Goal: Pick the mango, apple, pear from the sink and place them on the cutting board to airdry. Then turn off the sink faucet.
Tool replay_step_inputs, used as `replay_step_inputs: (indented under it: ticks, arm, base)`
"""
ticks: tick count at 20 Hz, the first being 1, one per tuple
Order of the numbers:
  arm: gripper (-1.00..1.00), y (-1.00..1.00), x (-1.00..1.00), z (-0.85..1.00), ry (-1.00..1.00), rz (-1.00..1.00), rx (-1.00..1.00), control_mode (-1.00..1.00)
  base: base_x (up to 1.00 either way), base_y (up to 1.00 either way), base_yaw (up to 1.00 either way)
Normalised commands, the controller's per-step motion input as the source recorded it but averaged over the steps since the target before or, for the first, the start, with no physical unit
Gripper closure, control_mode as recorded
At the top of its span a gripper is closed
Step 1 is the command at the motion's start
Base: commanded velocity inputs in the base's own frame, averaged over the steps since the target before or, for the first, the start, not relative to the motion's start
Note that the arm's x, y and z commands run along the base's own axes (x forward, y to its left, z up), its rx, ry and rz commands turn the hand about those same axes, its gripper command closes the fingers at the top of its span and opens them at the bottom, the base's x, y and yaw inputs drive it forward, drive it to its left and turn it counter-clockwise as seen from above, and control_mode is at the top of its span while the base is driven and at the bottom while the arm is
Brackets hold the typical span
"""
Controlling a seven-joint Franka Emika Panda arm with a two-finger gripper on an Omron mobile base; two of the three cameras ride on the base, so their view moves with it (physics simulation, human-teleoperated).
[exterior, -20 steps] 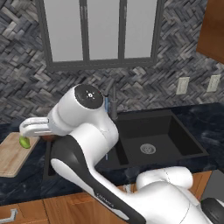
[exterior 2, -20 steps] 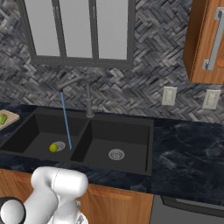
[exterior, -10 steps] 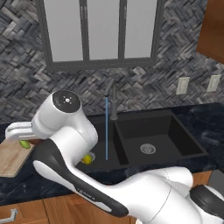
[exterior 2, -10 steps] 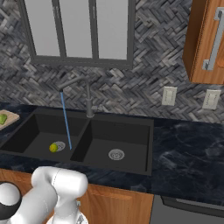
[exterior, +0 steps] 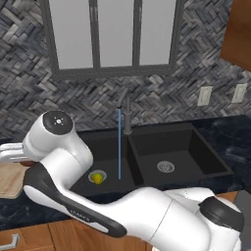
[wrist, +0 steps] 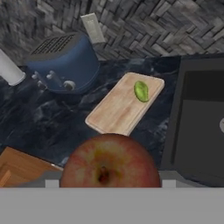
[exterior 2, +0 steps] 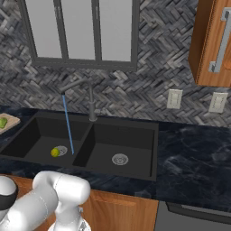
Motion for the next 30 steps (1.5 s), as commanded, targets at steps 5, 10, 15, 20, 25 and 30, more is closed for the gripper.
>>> replay_step_inputs:
  ticks: [5,10,15,20,25,30]
  arm:
    - [1.00,0.31,0.11,-0.27,0.00,0.01,0.00,-1.00]
    - [1.00,0.22,0.14,-0.25,0.00,0.00,0.00,-1.00]
    - [1.00,0.12,0.25,-0.21,0.00,0.00,0.00,-1.00]
    - [1.00,0.25,0.28,-0.22,0.00,0.01,0.00,-1.00]
    - [1.00,0.37,0.13,-0.20,0.00,0.00,0.00,-1.00]
    - [1.00,0.25,0.17,-0.15,0.00,0.00,0.00,-1.00]
  base:
    - [0.00,0.00,0.00]
    - [0.00,0.00,0.00]
    - [0.00,0.00,0.00]
    - [0.00,0.00,0.00]
    - [0.00,0.00,0.00]
    - [0.00,0.00,0.00]
